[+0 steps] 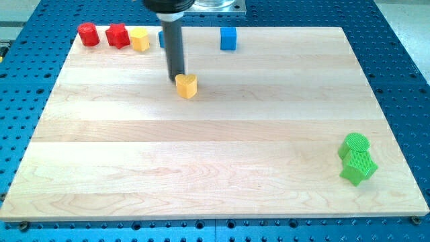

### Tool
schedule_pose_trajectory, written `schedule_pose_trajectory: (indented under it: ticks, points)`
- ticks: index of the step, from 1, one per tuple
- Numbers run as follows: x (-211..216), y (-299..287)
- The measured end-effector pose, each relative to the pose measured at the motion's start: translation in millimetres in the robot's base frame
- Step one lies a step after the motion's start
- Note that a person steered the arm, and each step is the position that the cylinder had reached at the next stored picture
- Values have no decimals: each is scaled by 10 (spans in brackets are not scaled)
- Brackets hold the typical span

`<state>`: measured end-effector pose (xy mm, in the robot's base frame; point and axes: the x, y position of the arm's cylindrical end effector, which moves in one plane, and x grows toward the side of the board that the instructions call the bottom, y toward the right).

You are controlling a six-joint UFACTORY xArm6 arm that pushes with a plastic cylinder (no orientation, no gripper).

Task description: Adjust the heart at the center of the board

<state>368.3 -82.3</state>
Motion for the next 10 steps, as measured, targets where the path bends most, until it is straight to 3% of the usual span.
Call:
schedule_pose_trajectory:
  ticks: [1,3,6,7,9,10]
  points:
    - [408,365]
    - [168,330]
    - [104,1242]
    - [384,1669]
    - [482,985]
    - [473,1105]
